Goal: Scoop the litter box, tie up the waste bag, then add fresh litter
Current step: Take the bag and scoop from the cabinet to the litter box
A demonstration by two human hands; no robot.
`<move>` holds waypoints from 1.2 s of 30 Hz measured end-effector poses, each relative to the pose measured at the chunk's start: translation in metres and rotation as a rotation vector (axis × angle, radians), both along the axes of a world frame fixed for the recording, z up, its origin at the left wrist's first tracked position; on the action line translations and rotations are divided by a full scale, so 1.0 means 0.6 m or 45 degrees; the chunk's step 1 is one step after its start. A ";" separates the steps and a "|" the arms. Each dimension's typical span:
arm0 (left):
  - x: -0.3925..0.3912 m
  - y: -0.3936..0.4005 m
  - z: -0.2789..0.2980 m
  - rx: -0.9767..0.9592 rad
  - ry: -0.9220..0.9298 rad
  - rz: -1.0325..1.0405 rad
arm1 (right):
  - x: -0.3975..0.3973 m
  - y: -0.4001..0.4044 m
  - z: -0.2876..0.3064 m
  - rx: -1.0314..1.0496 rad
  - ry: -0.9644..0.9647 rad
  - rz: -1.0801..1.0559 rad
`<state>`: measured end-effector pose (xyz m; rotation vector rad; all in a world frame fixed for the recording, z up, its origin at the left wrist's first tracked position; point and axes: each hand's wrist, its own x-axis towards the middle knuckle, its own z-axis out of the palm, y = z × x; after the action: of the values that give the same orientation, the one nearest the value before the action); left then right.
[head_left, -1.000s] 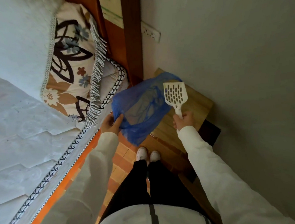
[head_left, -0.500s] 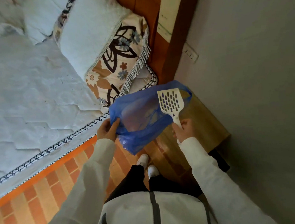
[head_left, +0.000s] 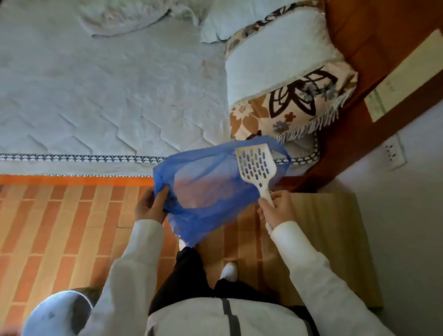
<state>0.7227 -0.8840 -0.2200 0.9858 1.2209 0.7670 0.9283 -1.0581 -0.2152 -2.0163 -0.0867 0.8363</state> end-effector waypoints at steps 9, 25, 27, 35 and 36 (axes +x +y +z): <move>-0.159 0.064 0.015 0.012 -0.054 0.445 | -0.092 0.195 -0.009 -0.009 -0.184 0.498; -0.514 0.291 0.069 0.020 -0.184 1.064 | -0.439 0.630 0.008 0.215 -0.082 1.014; -0.560 0.319 0.067 0.010 -0.202 1.129 | -0.487 0.675 0.010 0.213 -0.096 1.077; -0.704 0.445 0.078 0.048 -0.288 1.402 | -0.669 0.866 0.012 0.195 -0.088 1.305; -0.720 0.465 0.080 0.061 -0.298 1.427 | -0.692 0.893 0.012 0.203 -0.083 1.323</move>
<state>0.2907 -0.6052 -0.1720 0.1433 1.5124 1.7204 0.5132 -0.5223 -0.2080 -1.7768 -1.2721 1.3171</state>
